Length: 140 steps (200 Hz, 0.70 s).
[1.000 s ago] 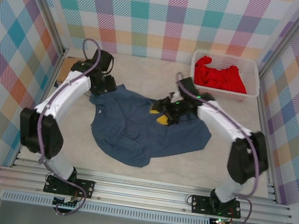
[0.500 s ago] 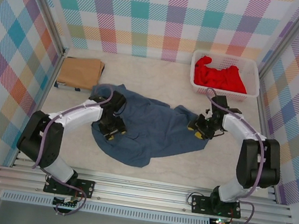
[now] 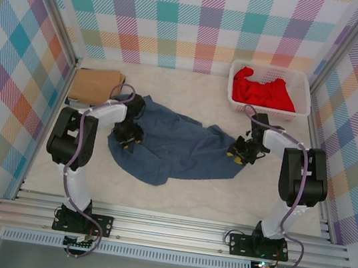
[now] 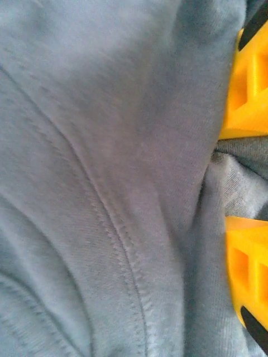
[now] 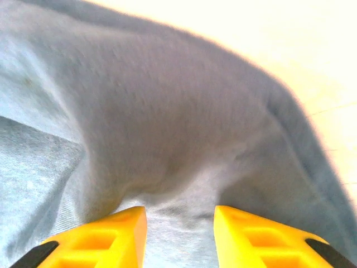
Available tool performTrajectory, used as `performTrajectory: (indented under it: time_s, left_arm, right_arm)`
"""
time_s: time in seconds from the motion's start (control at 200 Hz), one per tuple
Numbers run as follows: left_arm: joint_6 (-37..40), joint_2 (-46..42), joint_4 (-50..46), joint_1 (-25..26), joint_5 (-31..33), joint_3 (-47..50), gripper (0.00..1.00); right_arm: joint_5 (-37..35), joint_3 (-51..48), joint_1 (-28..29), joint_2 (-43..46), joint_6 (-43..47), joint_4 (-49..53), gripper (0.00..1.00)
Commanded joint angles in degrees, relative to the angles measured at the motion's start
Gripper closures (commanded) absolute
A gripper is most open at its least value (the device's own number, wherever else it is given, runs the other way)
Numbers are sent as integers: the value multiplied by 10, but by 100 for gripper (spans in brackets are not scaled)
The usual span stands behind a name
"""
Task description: Fold and stack the t-shirts
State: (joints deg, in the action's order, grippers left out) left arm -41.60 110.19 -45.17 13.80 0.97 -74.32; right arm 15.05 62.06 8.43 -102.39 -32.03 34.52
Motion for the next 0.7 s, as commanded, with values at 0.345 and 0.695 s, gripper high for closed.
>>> performTrajectory:
  time_s: [0.345,0.695]
  left_arm:
    - [-32,-185,-64,42,-2,53,54]
    - [-330,-293,158,132,-132,323,49]
  right_arm:
    - [2,-119,5,166,-26,11,65]
    - [26,-143,5,103,-42,-45,65]
